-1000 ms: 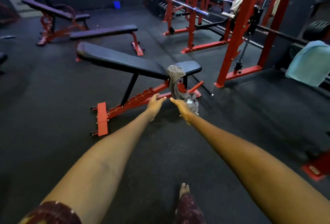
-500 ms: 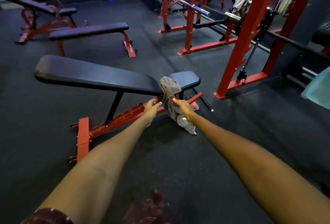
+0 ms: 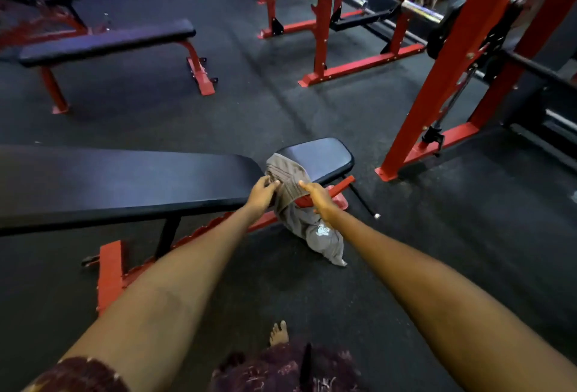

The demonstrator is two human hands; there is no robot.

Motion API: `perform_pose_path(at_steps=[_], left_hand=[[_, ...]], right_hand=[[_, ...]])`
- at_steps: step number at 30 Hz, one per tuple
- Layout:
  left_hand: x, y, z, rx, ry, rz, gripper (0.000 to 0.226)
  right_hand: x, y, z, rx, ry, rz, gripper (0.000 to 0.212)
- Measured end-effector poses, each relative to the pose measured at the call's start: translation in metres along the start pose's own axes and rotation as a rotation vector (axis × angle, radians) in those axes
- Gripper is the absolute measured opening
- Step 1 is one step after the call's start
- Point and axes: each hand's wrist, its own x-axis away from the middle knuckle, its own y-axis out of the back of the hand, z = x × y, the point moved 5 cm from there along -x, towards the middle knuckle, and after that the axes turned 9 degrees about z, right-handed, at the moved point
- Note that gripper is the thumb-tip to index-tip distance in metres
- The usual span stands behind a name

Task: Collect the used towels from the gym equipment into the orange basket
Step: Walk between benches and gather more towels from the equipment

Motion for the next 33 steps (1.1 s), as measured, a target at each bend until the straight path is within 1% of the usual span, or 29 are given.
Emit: perform_pose_path(at_steps=[3, 4, 12, 18, 21, 24, 28, 30, 33], left_hand=[[-0.049, -0.002, -0.010, -0.003, 0.067, 0.015, 0.037], [-0.064, -0.004, -0.013, -0.004, 0.077, 0.018, 0.038], [-0.179, -0.001, -0.007, 0.061, 0.164, -0.005, 0.038], [-0.262, 0.002, 0.007, 0.117, 0.259, -0.038, 0.037], [-0.290, 0.006, 0.019, 0.077, 0.313, -0.044, 0.037], [-0.317, 0.003, 0.037, 0.041, 0.362, -0.014, 0.039], [-0.347, -0.001, 0.057, 0.070, 0.402, -0.012, 0.041], [-0.356, -0.002, 0.064, 0.094, 0.410, -0.010, 0.042], [-0.377, -0.004, 0.082, 0.140, 0.438, 0.009, 0.044]], right_hand=[[-0.045, 0.012, 0.011, -0.015, -0.052, -0.009, 0.044], [-0.060, 0.017, 0.015, -0.022, -0.059, -0.011, 0.043], [-0.185, 0.043, 0.029, 0.036, -0.152, 0.048, 0.045], [-0.268, 0.061, 0.018, 0.009, -0.262, 0.090, 0.043], [-0.298, 0.065, 0.008, 0.011, -0.310, 0.097, 0.043], [-0.331, 0.072, -0.004, -0.021, -0.342, 0.074, 0.044], [-0.365, 0.069, -0.015, -0.018, -0.390, 0.044, 0.044], [-0.379, 0.065, -0.024, -0.058, -0.403, 0.044, 0.042], [-0.401, 0.057, -0.035, -0.154, -0.376, 0.080, 0.037]])
